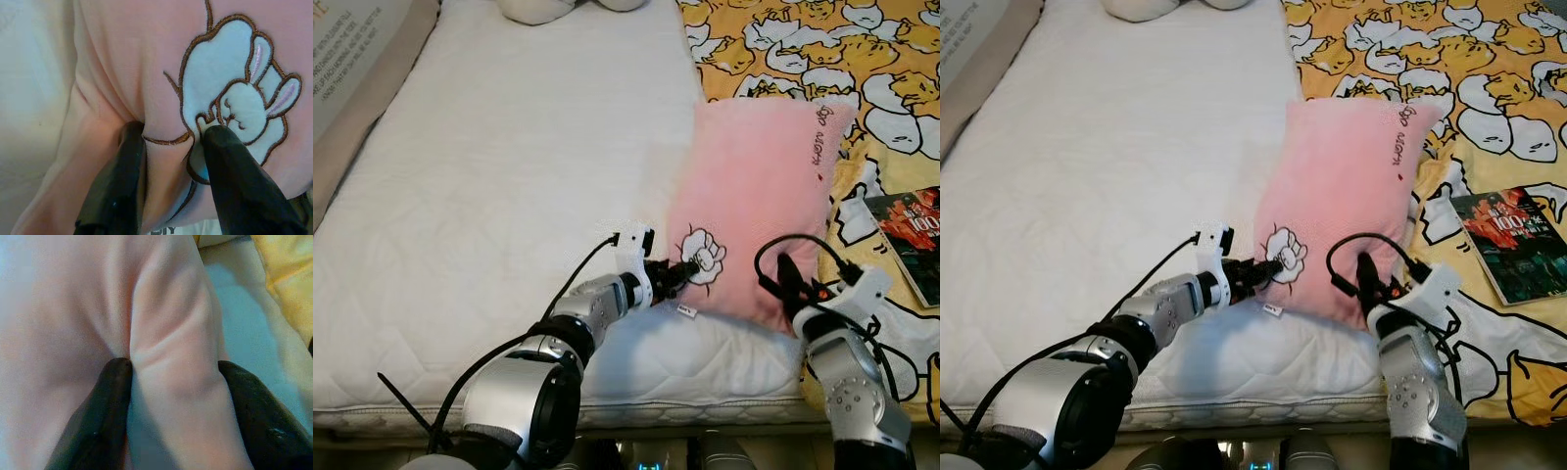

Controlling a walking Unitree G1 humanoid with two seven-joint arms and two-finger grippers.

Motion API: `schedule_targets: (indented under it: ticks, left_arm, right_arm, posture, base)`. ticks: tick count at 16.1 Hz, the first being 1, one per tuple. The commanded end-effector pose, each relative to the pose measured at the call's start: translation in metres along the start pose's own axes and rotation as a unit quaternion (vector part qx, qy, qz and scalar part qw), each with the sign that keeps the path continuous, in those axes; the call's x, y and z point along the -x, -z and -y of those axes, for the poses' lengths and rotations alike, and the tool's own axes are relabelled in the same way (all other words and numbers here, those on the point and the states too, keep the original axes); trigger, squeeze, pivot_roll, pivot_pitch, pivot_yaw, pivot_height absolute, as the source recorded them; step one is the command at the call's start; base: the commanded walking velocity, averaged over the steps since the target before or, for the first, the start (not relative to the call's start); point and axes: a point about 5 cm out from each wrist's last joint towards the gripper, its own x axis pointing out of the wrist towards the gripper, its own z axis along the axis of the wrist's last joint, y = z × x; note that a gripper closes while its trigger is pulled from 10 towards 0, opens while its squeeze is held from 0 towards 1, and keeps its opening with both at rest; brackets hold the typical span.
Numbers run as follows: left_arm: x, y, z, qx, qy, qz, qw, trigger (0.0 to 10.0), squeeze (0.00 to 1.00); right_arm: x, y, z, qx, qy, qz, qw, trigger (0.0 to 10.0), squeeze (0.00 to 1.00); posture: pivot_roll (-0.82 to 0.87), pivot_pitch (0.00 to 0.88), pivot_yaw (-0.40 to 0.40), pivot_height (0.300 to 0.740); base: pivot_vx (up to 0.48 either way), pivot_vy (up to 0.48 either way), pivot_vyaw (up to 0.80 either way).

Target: Clean up the room

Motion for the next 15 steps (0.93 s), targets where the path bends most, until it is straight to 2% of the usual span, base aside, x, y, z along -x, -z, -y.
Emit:
schedule_targets:
  ticks: [1,3,4,8,10,12,14,15]
  left_arm:
    - [-0.016,0.043,0.032,0.057,0.045,-0.035,0.997,0.0,0.0]
    - [-0.016,0.037,0.029,0.091,0.034,0.004,0.995,0.0,0.0]
    - [-0.015,0.031,0.027,0.12,0.028,0.039,0.992,0.0,0.0]
    - [-0.015,0.028,0.027,0.145,0.028,0.064,0.987,0.0,0.0]
    - [-0.016,0.03,0.029,0.145,0.033,0.063,0.987,0.0,0.0]
    - [-0.013,0.028,0.024,0.133,0.029,0.062,0.989,0.0,0.0]
    - [-0.006,0.018,0.013,0.086,0.028,0.067,0.994,0.0,0.0]
    - [-0.002,0.005,0.008,0.062,0.038,0.084,0.994,0.0,0.0]
  right_arm:
    - [0.003,0.009,-0.004,-0.001,-0.013,-0.02,1.0,0.0,0.0]
    - [0.006,0.008,-0.003,-0.001,-0.014,-0.019,1.0,0.0,0.0]
    - [0.009,0.007,-0.003,-0.001,-0.019,-0.018,1.0,0.0,0.0]
    - [0.013,0.002,0.001,0.0,-0.02,-0.014,1.0,0.0,0.0]
    - [0.015,0.0,-0.001,0.007,-0.027,-0.013,1.0,0.0,0.0]
    - [0.013,-0.004,-0.003,0.025,-0.036,-0.01,0.999,0.0,0.0]
    - [0.01,-0.007,-0.001,0.059,-0.033,-0.003,0.998,0.0,0.0]
    - [0.01,-0.016,-0.004,0.069,-0.035,0.019,0.997,0.0,0.0]
  posture:
    - [-0.28,0.162,0.09,0.74]
    - [-0.29,0.162,0.09,0.74]
    - [-0.29,0.163,0.09,0.74]
    - [-0.31,0.17,0.085,0.74]
    - [-0.31,0.168,0.086,0.74]
    - [-0.29,0.145,0.094,0.74]
    - [-0.27,0.087,0.106,0.74]
    - [-0.25,0.061,0.107,0.74]
  base:
    - [0.0,0.0,0.0]
    - [0.0,0.0,0.0]
    - [0.0,0.0,0.0]
    - [0.0,0.0,0.0]
    - [0.0,0.0,0.0]
    - [0.0,0.0,0.0]
    - [0.0,0.0,0.0]
    - [0.0,0.0,0.0]
